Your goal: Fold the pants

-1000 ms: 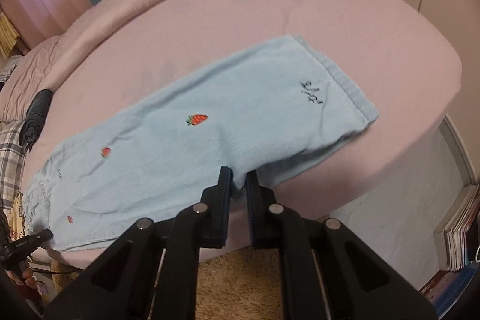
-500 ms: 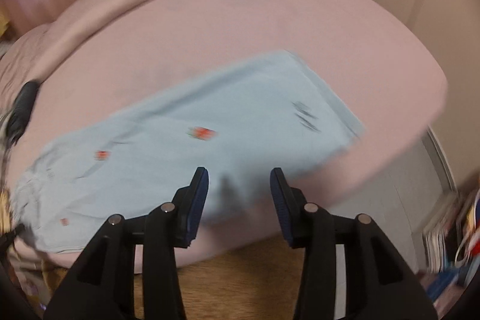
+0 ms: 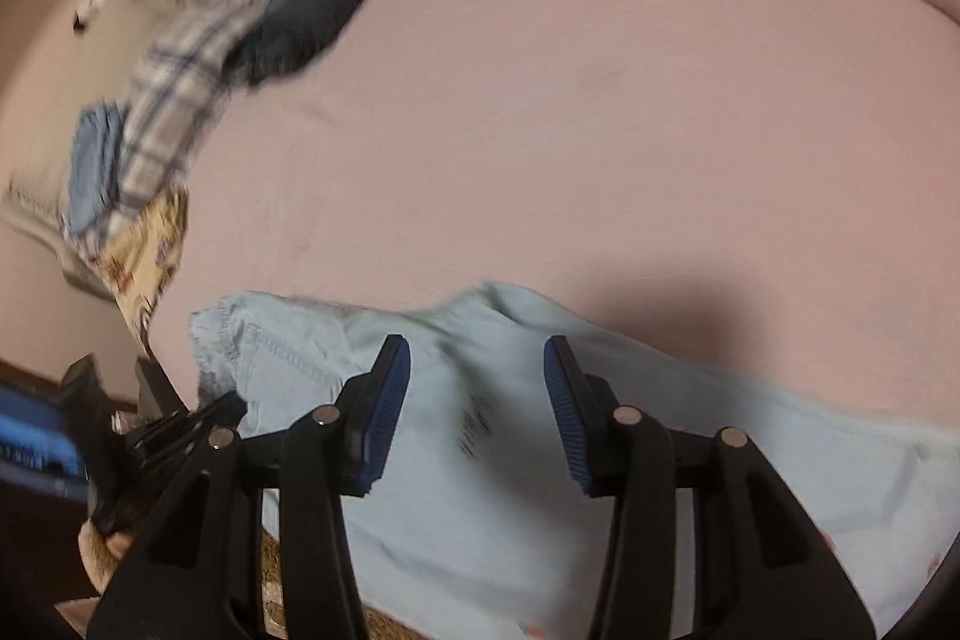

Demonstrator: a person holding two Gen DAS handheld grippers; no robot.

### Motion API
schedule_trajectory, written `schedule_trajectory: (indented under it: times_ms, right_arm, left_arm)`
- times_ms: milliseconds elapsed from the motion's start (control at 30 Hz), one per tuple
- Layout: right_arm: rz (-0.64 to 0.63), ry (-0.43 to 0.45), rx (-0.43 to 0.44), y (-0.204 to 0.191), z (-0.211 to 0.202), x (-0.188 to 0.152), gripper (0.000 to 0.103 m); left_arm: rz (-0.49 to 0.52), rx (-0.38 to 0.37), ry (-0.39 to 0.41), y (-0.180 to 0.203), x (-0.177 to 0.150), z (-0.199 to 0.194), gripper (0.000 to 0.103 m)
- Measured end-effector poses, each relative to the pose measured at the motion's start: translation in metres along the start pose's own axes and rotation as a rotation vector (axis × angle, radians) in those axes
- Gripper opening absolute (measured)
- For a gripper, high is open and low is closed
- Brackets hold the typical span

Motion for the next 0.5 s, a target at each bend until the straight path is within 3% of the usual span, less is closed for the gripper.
schedule_trajectory:
  times_ms: [67,133,167,200,233,400,500]
  right_arm:
    - [-0.013,-0.05,-0.066,0.0,0.014,-0.001,0.048]
    - [-0.057,-0.083,-0.096,-0.001,0.029,0.005,0.038]
    - [-0.082,-0.077,-0.116,-0.002,0.031,0.004,0.031]
    - [-0.098,-0.06,-0.134,-0.003,0.03,0.004,0.017]
    - [-0.096,-0.038,-0.155,-0.002,0.026,0.004,0.011]
    - [-0.044,0.037,-0.105,0.01,0.003,-0.001,0.009]
    - [-0.022,0.029,-0.125,0.016,0.023,0.001,0.007]
  left_arm:
    - [-0.005,-0.034,-0.009,-0.006,-0.003,0.0,0.007]
    - [-0.001,-0.053,-0.013,-0.009,-0.007,0.001,0.007]
    - [-0.001,-0.061,-0.016,-0.013,-0.009,0.001,0.007]
    - [-0.001,-0.065,-0.016,-0.013,-0.01,0.0,0.007]
    - [-0.005,-0.069,-0.017,-0.015,-0.012,-0.001,0.007]
    - [-0.031,-0.084,-0.013,-0.016,-0.02,-0.001,0.007]
    - [-0.018,-0.058,-0.009,-0.011,-0.023,-0.001,0.007]
Point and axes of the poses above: each gripper's, at about its wrist camera, not at the fingertips, and z roughly the way its jaws point, y to its right, x to its top, the point moved 4 cm from there along z, roughly the way its jaws point, and after that the axes turned 15 degrees about -y, right-handed, at the moved point
